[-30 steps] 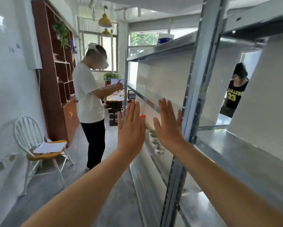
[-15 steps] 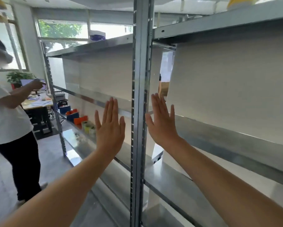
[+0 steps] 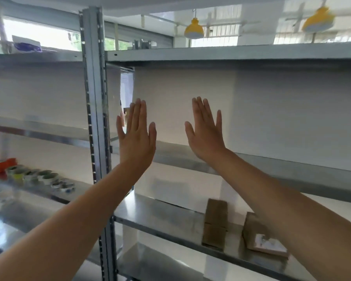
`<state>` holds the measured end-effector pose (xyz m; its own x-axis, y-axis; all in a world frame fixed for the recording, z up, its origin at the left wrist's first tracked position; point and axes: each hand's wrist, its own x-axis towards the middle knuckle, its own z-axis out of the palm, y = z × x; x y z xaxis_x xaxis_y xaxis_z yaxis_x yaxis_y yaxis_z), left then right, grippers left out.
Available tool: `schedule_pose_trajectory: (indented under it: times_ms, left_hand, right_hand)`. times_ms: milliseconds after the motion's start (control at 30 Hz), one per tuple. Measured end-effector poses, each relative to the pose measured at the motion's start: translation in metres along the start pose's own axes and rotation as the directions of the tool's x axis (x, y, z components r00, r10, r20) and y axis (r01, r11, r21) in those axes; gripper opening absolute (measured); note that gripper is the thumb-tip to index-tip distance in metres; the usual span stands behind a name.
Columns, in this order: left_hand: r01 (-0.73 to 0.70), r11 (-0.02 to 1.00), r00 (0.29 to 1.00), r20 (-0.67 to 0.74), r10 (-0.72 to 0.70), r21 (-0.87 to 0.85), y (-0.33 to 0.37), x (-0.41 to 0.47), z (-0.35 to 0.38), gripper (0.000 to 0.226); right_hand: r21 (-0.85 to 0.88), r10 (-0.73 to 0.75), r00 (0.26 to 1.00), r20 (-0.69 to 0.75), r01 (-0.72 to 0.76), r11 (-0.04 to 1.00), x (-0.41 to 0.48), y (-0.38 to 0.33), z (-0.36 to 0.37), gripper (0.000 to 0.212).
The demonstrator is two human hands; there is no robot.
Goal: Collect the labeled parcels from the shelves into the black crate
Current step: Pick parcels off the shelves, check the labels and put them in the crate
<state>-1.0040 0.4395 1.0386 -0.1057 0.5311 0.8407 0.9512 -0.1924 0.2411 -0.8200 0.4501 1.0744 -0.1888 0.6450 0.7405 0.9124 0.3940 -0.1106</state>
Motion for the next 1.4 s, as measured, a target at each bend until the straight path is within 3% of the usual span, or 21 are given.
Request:
schedule_pose_trajectory:
  times_ms: [333,500,767,1033,1267,1400]
  left_hand:
    - [-0.013,0.945,0.992,0.112,0.053,-0.326,0.223,-0.065,0.011,0.070]
    - [-0.220,0.895,0.951,0.119,0.285,-0.389,0.341,-0.110,0.014,0.072]
    - [-0.321,0.701,0.840,0.150,0.521,-0.636,0.504,-0.191,0.031,0.057]
    - [-0.392,0.474,0.695,0.084,0.714,-0.789,0.634,-0.264,0.043,0.056]
    - [-0.205,0.270,0.581,0.105,0.807,-0.941,0.719,-0.320,0.063,0.054]
    - [-0.178,0.206,0.461,0.103,0.881,-0.962,0.741,-0.359,0.093,0.054]
  right_hand:
    - [-0.251,0.231,0.973,-0.009,-0.226,0.941,-0.127,0.127,-0.144,0.064]
    - [-0.394,0.359,0.929,-0.092,-0.365,0.844,-0.198,0.201,-0.221,0.066]
    - [-0.538,0.562,0.811,-0.161,-0.550,0.639,-0.335,0.296,-0.322,0.063]
    - [-0.568,0.711,0.639,-0.294,-0.715,0.408,-0.426,0.352,-0.399,0.063]
    - [-0.586,0.807,0.437,-0.397,-0.797,0.143,-0.490,0.391,-0.423,0.063]
    - [-0.561,0.854,0.292,-0.431,-0.828,0.000,-0.527,0.413,-0.418,0.062]
